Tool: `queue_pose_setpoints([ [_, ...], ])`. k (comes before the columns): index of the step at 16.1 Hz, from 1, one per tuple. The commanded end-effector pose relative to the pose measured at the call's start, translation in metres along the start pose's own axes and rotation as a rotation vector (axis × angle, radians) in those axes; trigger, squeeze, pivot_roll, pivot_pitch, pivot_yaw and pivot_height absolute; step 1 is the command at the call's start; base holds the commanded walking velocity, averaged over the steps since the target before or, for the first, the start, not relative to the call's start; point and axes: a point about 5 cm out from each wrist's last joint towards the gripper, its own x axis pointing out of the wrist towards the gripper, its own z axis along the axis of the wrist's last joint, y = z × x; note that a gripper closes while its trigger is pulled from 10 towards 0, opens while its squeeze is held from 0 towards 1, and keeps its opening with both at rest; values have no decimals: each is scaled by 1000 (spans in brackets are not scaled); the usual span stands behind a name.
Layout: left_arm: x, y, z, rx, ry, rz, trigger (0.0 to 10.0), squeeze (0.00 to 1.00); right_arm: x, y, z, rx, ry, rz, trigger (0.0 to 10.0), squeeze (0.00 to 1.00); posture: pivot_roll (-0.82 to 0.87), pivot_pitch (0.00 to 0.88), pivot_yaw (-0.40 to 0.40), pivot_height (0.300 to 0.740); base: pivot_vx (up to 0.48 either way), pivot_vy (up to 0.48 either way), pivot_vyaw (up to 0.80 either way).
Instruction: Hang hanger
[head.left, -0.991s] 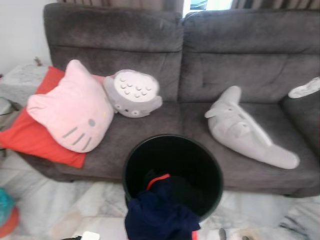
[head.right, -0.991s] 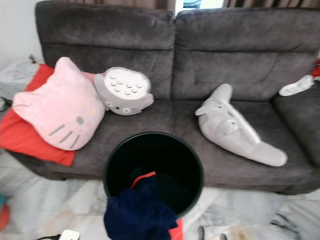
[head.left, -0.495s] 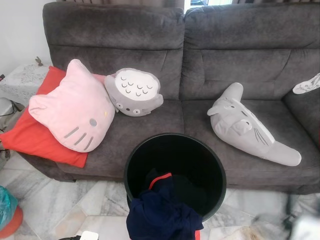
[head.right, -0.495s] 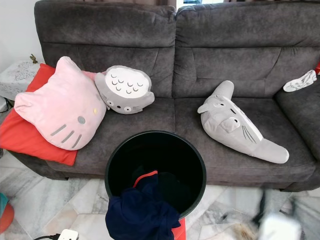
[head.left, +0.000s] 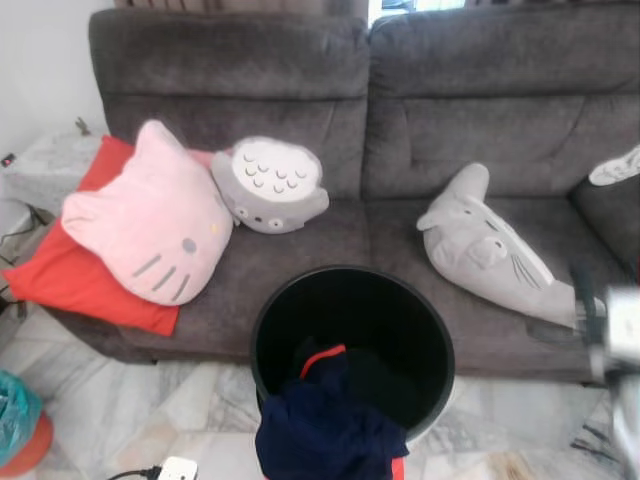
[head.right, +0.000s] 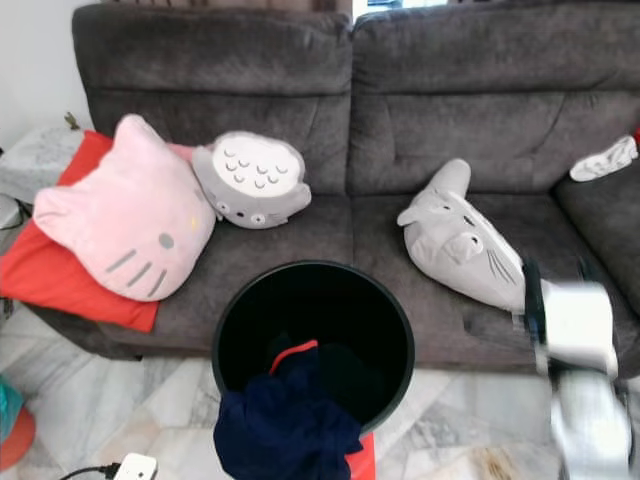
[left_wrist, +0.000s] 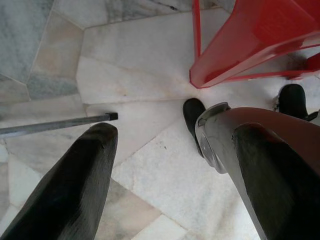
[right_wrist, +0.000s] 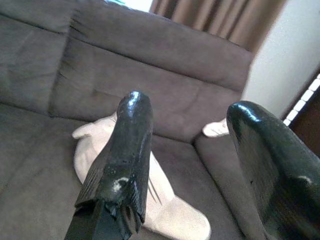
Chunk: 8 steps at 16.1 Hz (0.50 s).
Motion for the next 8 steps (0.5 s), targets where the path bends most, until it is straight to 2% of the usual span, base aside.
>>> queue_pose_setpoints([
  [1,-1,2,-6,-6,22,11,10000,0,19,8,0,-13,47,104,10000,0,-99,0,53,740,0,0,0],
  [2,-1,3,-5,-5,20,13,10000,0,40,18,14,-3,6,212,10000,0,-90,0,52,740,0,0,0],
  [3,-1,3,-4,-4,20,14,10000,0,46,24,19,8,2,259,10000,0,-88,0,52,740,0,0,0],
  [4,-1,3,-4,-9,18,17,10000,0,50,34,26,-23,-30,344,10000,0,-84,0,51,740,0,0,0],
  [6,-1,4,-4,-10,19,21,10000,0,51,68,41,-50,-85,589,10000,0,-79,0,55,740,0,0,0],
  [7,-1,4,-4,-10,19,21,10000,0,50,77,44,-44,-92,645,10000,0,-80,0,55,740,0,0,0],
  [8,-1,5,-4,-8,21,22,10000,0,43,104,46,-40,-99,822,10000,0,-75,0,57,740,0,0,0],
])
